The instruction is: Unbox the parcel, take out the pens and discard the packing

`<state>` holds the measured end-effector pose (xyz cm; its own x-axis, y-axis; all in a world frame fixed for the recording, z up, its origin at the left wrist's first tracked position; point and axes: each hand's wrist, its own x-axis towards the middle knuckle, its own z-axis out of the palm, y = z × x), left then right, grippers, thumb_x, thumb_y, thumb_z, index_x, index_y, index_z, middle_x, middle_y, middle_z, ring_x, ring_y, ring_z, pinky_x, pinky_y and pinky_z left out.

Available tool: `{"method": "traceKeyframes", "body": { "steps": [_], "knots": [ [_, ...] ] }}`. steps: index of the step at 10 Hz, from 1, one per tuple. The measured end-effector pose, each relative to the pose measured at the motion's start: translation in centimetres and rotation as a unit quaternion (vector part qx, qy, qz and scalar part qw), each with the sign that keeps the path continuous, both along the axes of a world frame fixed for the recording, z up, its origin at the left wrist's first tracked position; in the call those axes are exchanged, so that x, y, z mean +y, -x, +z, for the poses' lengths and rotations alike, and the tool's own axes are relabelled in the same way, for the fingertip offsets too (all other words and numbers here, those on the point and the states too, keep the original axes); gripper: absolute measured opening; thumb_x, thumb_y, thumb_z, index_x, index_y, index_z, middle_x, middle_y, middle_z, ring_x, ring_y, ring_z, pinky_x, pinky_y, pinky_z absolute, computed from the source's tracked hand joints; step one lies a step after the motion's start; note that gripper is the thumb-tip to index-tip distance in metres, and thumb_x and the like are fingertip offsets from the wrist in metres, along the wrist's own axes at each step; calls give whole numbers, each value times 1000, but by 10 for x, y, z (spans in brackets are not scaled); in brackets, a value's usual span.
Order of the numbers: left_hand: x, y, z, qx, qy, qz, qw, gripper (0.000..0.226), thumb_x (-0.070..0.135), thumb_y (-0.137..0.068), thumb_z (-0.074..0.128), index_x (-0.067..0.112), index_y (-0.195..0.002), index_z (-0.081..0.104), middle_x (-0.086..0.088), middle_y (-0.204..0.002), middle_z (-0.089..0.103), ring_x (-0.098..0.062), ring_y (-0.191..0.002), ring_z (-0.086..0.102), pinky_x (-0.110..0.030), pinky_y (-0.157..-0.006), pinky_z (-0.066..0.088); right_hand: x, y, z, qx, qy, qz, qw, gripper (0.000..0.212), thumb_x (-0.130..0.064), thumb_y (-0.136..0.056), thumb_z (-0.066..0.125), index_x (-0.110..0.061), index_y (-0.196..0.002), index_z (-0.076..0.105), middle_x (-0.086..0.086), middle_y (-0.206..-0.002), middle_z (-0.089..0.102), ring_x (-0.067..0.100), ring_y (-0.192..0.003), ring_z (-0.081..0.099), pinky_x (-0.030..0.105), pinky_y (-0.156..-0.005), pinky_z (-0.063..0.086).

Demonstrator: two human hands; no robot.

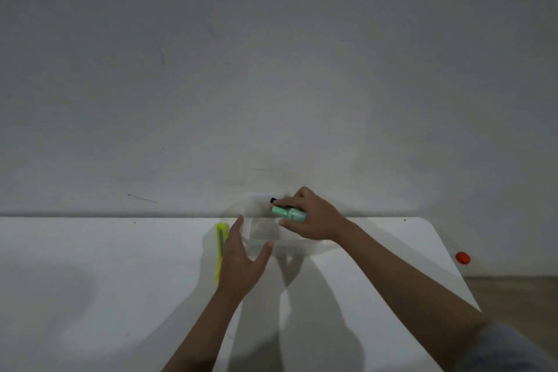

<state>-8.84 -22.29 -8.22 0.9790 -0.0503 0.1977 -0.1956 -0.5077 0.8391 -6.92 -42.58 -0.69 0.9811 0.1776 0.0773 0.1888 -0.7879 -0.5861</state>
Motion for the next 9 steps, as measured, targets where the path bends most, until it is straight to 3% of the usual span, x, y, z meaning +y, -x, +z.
{"method": "traceKeyframes", "body": {
  "steps": [1, 3, 5, 6, 8, 9],
  "knots": [
    [0, 2, 2, -4, 4, -3, 1000, 88, 67, -72, 57, 17, -140, 34, 8, -135, 41, -25, -138, 33, -56, -110, 29, 5, -21, -11, 72, 40, 48, 995, 49, -41, -80, 68, -36, -127, 56, -2, -105, 43, 16, -92, 55, 29, -86, 44],
    [-2, 2, 1, 6, 5, 9, 1000, 85, 68, -72, 58, 24, -140, 32, 10, -138, 38, -27, -141, 26, -50, -110, 33, 11, -32, -19, 108, 71, 92, 987, 51, -40, -77, 72, -33, -126, 58, -2, -104, 44, 18, -96, 54, 32, -86, 46],
    [-4, 4, 4, 26, 14, 11, 1000, 89, 67, -70, 59, 22, -141, 32, 12, -139, 38, -21, -142, 23, -47, -111, 33, 14, -36, -18, 135, 84, 110, 981, 47, -27, -78, 73, -26, -124, 62, 0, -125, 61, 18, -114, 55, 30, -96, 44],
    [-3, 4, 7, 20, 7, 9, 1000, 90, 67, -71, 58, 17, -142, 33, 11, -140, 38, -16, -142, 22, -48, -112, 30, 13, -35, -15, 138, 66, 96, 984, 44, -26, -78, 74, -27, -121, 64, -3, -128, 61, 16, -116, 54, 30, -99, 43],
    [-5, 4, 19, 20, 1, 7, 1000, 97, 65, -70, 58, 11, -145, 29, 4, -145, 35, -16, -140, 26, -49, -115, 24, 5, -13, 15, 27, -34, 20, 999, 29, -20, -82, 70, -19, -111, 70, 0, -116, 68, 14, -105, 61, 27, -92, 47],
    [-5, 12, 38, 21, 45, 16, 999, 87, 43, -79, 70, 21, -147, 20, 14, -147, 25, -14, -141, 23, -28, -112, 21, 8, 17, 59, -135, -162, -56, 976, 15, -12, -79, 74, -18, -92, 74, -3, -93, 68, 7, -80, 65, 20, -71, 49]
  ]
}}
